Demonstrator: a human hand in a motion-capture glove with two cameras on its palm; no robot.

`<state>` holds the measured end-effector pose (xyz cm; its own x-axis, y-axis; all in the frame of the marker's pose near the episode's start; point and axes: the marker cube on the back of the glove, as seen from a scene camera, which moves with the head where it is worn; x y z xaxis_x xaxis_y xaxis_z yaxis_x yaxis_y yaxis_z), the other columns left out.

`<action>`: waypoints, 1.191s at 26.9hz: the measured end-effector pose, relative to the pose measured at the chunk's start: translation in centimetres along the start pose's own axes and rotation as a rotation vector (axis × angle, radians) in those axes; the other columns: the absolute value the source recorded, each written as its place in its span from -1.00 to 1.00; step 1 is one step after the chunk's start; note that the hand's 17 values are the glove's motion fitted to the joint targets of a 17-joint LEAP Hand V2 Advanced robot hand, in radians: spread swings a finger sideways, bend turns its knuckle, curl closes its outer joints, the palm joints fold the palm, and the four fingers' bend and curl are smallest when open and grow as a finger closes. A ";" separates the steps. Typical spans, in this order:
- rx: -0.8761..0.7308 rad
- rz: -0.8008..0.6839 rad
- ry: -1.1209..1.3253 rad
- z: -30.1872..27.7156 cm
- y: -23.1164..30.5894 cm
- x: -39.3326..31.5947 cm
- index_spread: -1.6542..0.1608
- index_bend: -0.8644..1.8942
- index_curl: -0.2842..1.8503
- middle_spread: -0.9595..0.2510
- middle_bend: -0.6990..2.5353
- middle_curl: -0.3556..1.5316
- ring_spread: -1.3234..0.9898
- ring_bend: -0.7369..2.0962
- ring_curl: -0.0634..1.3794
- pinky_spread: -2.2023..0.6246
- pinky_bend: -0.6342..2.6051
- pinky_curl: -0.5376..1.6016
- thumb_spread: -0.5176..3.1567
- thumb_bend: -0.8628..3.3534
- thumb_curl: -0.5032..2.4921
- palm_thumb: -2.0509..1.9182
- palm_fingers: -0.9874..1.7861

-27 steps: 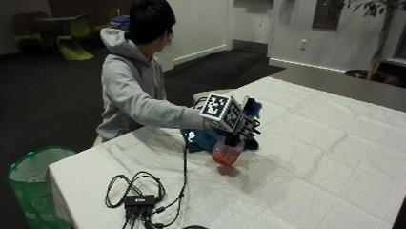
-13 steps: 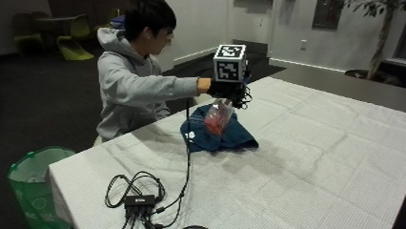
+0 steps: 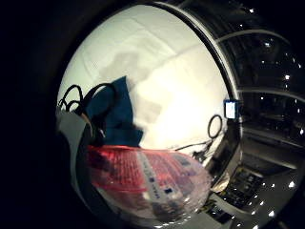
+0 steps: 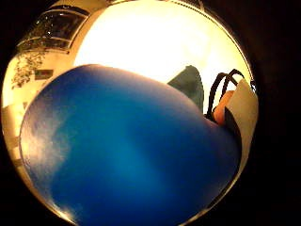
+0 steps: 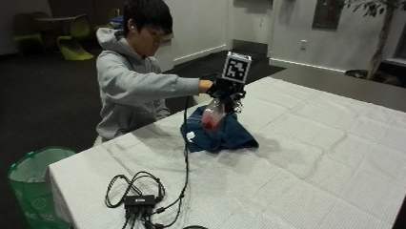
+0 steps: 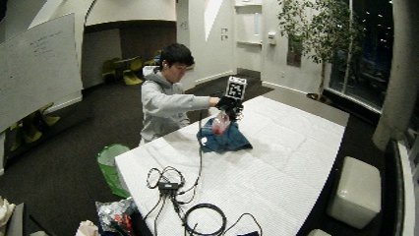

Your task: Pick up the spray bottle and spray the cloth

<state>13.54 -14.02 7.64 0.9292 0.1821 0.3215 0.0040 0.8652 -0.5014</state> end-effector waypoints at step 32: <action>0.035 -0.071 -0.016 2.6 0.6 -5.0 0.59 -0.04 -0.23 0.38 -0.21 -0.10 -0.01 -0.09 -0.29 0.36 -0.41 -0.14 -0.76 -0.61 -0.20 0.54 0.71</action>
<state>7.93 -13.14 7.84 0.9212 0.1271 0.3678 0.0562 0.8919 -0.4488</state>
